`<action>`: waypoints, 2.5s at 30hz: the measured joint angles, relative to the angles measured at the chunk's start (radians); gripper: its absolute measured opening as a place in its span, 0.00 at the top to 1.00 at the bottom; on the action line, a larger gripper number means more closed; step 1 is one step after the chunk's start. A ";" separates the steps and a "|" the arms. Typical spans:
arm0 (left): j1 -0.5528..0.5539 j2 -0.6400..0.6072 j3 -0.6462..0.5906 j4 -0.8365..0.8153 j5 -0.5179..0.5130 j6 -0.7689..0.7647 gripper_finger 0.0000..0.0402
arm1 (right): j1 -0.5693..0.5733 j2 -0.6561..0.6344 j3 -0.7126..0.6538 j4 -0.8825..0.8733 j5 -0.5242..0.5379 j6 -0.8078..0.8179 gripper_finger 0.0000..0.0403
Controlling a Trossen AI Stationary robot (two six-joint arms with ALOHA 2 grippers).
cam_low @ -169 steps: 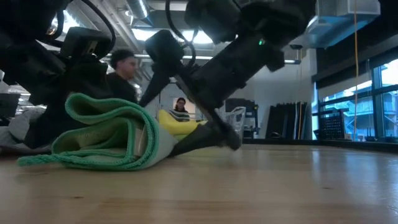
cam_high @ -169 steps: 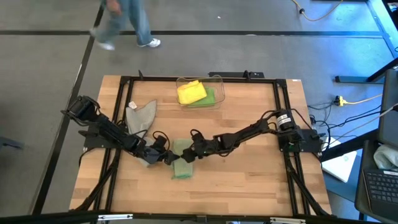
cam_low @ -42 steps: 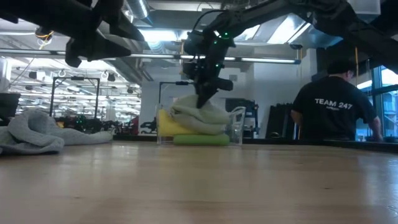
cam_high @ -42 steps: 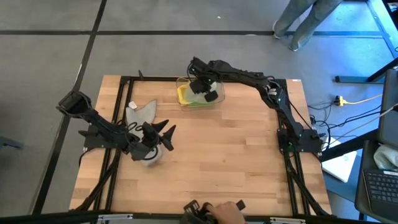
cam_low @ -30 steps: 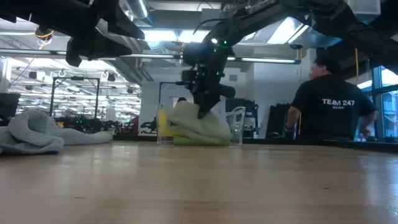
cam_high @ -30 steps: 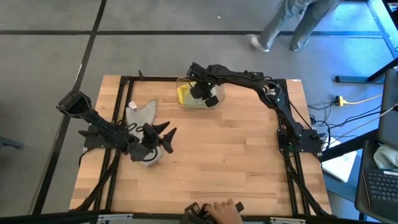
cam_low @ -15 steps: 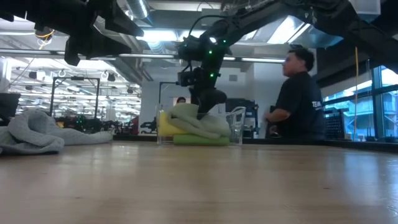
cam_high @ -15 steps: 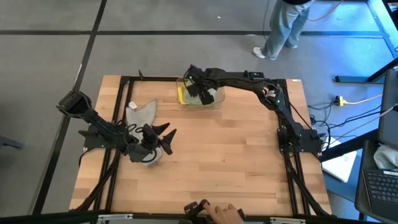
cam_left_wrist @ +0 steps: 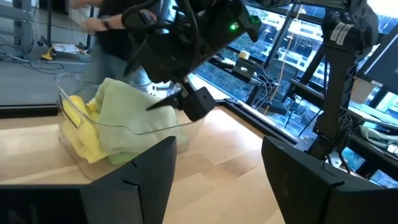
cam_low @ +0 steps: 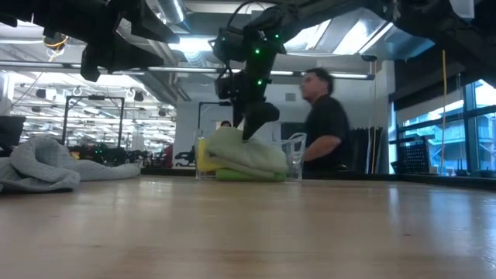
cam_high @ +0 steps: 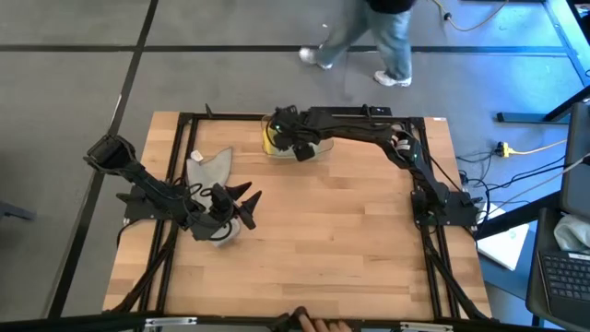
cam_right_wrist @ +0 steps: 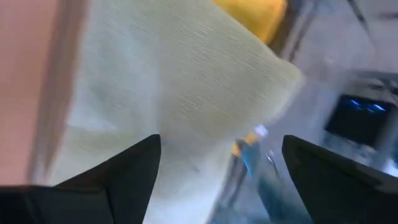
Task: Fold microfiber towels
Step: Put the light green microfiber cloth into the transparent bin, then fold the gray microfiber cloth
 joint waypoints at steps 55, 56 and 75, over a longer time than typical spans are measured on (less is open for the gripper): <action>0.000 0.000 0.000 0.019 0.017 0.032 0.42 | -0.323 0.291 0.277 -0.111 -1.153 0.303 0.99; 0.000 0.000 0.000 0.019 0.016 0.035 0.42 | -0.320 0.296 0.277 -0.107 -1.150 0.302 0.99; 0.000 0.000 0.000 0.019 0.015 0.036 0.42 | -0.325 0.232 0.305 -0.137 -1.235 0.412 0.93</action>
